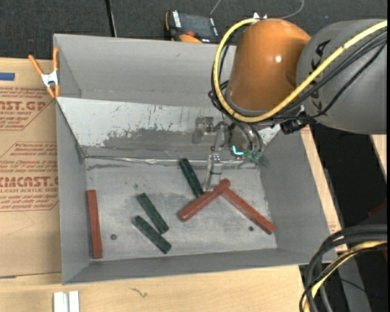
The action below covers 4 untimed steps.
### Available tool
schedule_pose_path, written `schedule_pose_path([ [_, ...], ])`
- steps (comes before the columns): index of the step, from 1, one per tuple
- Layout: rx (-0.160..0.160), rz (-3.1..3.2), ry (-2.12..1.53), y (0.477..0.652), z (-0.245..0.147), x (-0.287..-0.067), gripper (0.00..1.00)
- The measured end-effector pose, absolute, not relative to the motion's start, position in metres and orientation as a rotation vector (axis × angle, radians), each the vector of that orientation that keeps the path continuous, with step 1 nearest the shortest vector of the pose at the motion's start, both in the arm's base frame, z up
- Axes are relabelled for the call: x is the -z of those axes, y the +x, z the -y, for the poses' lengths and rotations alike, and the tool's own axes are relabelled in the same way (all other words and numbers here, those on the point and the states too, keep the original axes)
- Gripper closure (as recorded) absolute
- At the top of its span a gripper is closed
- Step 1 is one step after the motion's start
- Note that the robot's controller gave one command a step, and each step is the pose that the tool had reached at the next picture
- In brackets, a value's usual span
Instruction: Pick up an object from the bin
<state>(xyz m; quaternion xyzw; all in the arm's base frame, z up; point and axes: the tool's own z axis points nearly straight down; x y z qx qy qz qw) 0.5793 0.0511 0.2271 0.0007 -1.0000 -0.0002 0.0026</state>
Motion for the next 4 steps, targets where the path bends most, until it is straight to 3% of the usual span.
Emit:
schedule_pose_path([
  [1,0.001,3.109,0.405,0.537,-0.003,-0.113,0.0],
  [2,0.003,3.035,0.805,0.539,-0.027,-0.068,0.0],
  [3,0.003,3.038,0.802,0.54,-0.027,-0.07,1.0],
  [4,0.003,3.038,0.802,0.54,-0.027,-0.07,0.0],
])
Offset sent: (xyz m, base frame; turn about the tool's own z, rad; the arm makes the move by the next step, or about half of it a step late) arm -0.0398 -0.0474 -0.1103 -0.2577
